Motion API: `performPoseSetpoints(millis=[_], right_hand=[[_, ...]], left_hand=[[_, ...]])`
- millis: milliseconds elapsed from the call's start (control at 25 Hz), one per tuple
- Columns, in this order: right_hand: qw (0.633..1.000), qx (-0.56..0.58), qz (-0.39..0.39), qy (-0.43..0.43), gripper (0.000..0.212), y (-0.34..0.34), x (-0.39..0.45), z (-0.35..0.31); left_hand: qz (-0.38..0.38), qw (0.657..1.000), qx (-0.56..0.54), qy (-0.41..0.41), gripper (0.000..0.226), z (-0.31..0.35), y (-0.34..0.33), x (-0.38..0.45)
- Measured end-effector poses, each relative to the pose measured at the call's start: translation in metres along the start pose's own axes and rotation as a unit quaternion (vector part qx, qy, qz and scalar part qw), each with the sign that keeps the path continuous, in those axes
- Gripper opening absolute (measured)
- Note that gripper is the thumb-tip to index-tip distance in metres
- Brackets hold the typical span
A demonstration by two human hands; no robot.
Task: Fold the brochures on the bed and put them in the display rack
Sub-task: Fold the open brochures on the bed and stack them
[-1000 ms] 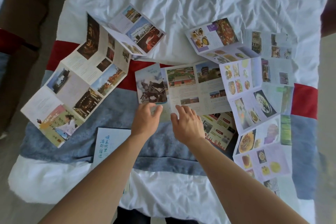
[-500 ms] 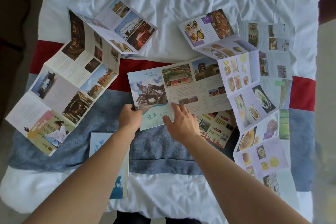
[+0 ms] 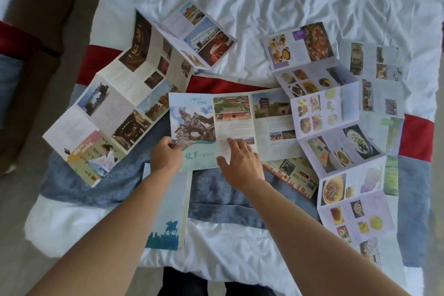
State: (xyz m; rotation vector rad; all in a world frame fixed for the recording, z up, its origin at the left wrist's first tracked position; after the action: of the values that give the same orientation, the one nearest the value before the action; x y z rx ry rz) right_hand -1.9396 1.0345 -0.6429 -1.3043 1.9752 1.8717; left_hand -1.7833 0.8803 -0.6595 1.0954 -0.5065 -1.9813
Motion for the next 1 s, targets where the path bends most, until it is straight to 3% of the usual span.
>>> performPoseSetpoints(millis=[200, 360, 560, 840, 1000], right_hand=[[1.000, -0.002, -0.020, 0.012, 0.066, -0.021, -0.017, -0.042], [0.999, 0.006, -0.033, 0.028, 0.064, -0.039, -0.038, -0.082], [0.998, 0.020, -0.051, 0.033, 0.066, -0.059, -0.062, -0.132], [0.996, 0.074, -0.042, -0.008, 0.058, -0.052, -0.065, -0.120], [0.978, 0.192, 0.009, -0.080, 0.049, -0.023, -0.059, -0.079]], left_hand=[[0.010, 0.999, -0.031, 0.009, 0.011, -0.028, 0.036, -0.008], [0.074, 0.994, -0.065, 0.043, 0.032, -0.069, 0.087, -0.019], [0.104, 0.988, -0.099, 0.057, 0.011, -0.123, 0.141, -0.031], [0.037, 0.983, -0.176, 0.032, 0.011, -0.098, 0.117, -0.033], [-0.021, 0.986, -0.167, -0.001, 0.013, -0.055, 0.076, -0.033]])
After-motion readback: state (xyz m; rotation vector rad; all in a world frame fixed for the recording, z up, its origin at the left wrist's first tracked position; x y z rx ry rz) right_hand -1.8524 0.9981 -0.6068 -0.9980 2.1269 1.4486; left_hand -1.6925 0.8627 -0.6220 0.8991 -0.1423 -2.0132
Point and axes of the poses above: each hand's wrist, its own x-axis towards the middle knuckle, its own y-axis out of the back of the hand, z = x × y, the point moved 5 cm from there along x, towards the middle knuckle, and after that the axes turned 13 degrees about -y, right-handed, at the moved point
